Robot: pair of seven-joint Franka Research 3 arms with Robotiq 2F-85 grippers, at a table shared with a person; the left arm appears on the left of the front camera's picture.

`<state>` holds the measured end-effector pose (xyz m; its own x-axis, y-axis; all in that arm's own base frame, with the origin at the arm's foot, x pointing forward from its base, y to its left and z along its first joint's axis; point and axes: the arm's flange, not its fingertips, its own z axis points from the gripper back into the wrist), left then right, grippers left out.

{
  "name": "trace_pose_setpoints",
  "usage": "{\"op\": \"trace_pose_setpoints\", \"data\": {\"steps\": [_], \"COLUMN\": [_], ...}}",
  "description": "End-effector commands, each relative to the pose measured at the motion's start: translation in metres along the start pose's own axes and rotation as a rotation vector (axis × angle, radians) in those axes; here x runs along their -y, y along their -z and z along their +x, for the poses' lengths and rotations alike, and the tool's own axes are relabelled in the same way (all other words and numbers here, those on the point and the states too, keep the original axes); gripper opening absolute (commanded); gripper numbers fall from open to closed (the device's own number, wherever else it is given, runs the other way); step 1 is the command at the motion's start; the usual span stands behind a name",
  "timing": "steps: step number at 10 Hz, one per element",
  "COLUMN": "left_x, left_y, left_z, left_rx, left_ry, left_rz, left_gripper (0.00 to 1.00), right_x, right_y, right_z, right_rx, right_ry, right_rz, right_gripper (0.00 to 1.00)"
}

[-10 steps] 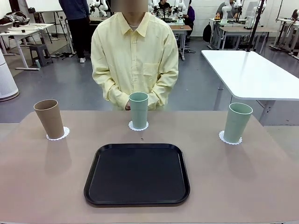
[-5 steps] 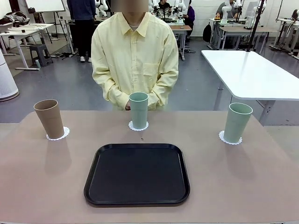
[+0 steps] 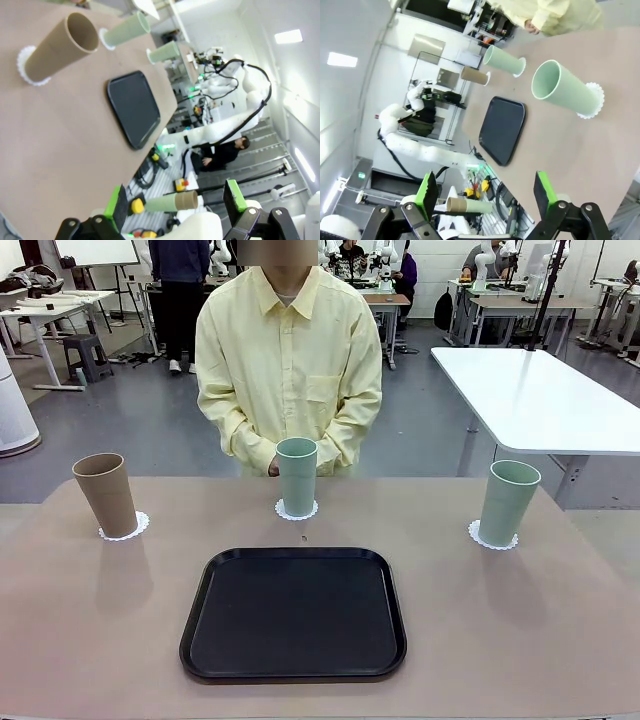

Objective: Place coasters on the table and set cups on them.
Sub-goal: Take one Reusable plastic cup from the Flat Tray and place it on a coaster set by the human.

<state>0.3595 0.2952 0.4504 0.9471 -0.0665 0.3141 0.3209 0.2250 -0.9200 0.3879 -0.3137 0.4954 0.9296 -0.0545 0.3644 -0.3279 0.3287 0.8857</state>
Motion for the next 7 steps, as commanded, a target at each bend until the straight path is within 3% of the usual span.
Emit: {"op": "trace_pose_setpoints", "data": {"steps": [1,7], "left_x": [0.0016,0.0016], "left_y": [-0.0008,-0.0008], "left_z": [0.0,0.0], "left_rx": [0.001,0.001], "left_ry": [-0.005,-0.005], "left_rz": [0.006,0.006], "left_gripper": [1.0,1.0], "right_x": [0.0055,0.012], "right_y": [-0.0223,-0.0214], "right_z": [0.0075,0.0015], "right_rx": [-0.031,-0.02], "right_ry": [-0.002,0.024], "right_rz": [0.02,0.021], "right_gripper": [1.0,1.0]}}
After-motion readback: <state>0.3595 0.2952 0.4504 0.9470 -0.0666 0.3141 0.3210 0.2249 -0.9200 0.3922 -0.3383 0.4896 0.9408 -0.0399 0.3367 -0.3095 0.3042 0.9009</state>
